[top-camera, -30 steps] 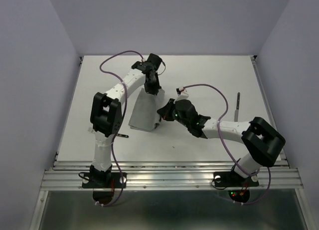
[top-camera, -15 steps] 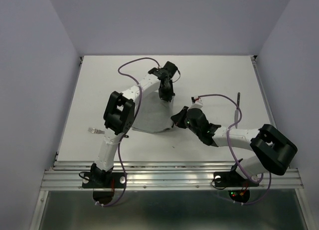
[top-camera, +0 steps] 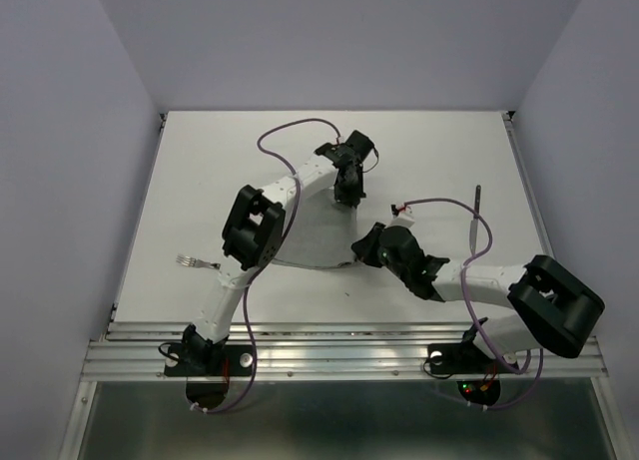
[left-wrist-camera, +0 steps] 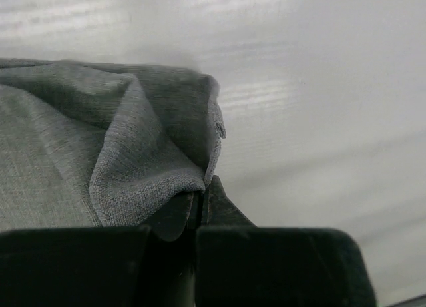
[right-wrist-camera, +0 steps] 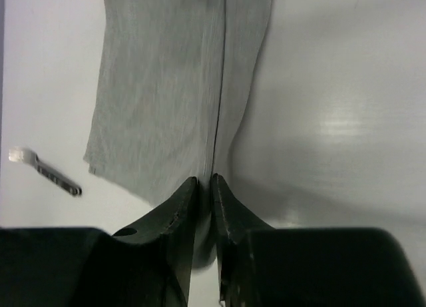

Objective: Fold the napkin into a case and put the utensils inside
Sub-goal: Turn over the upper triangle folded napkin at the center of the board.

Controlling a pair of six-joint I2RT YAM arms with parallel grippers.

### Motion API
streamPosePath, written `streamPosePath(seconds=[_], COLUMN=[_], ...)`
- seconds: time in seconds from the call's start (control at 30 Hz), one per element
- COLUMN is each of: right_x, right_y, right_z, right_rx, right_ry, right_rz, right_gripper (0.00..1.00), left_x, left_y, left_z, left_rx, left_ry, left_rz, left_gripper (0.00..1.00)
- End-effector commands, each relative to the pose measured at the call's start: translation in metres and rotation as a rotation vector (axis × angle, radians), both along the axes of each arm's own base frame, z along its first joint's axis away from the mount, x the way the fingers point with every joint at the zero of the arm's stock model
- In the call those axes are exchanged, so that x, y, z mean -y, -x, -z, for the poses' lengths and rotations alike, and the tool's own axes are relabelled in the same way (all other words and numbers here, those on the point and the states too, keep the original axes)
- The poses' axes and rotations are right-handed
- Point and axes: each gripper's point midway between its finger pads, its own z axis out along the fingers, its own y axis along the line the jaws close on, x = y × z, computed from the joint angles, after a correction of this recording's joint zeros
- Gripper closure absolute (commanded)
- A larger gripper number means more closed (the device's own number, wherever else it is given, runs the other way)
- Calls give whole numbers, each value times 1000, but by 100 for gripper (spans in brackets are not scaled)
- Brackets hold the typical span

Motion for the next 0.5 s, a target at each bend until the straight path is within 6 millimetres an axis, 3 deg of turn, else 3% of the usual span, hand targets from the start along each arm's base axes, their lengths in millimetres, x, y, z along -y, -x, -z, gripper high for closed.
streamPosePath(seconds=[0.0,0.03,0.1,0.27,0.47], right_x=[-3,3,12,57,94], right_y=[37,37,36,33,44], right_z=[14,10,4,-12,-3], right_rx=[-87,-74,-52,-9,-51], right_ry=[21,28,48,76,107], right_rz=[-107,-89,-65,54,159], right_gripper=[67,54,45,43,44], left_x=[8,9,13,17,29], left_y=[-80,-79,-77,-72,-68], left_z=[-50,-48,-47,-43,-36], left_rx=[322,323,334,350,363], left_ry=[68,61,44,6,-27], left_rz=[-69,-59,-33,35,115], left_gripper=[100,100,100,100,100])
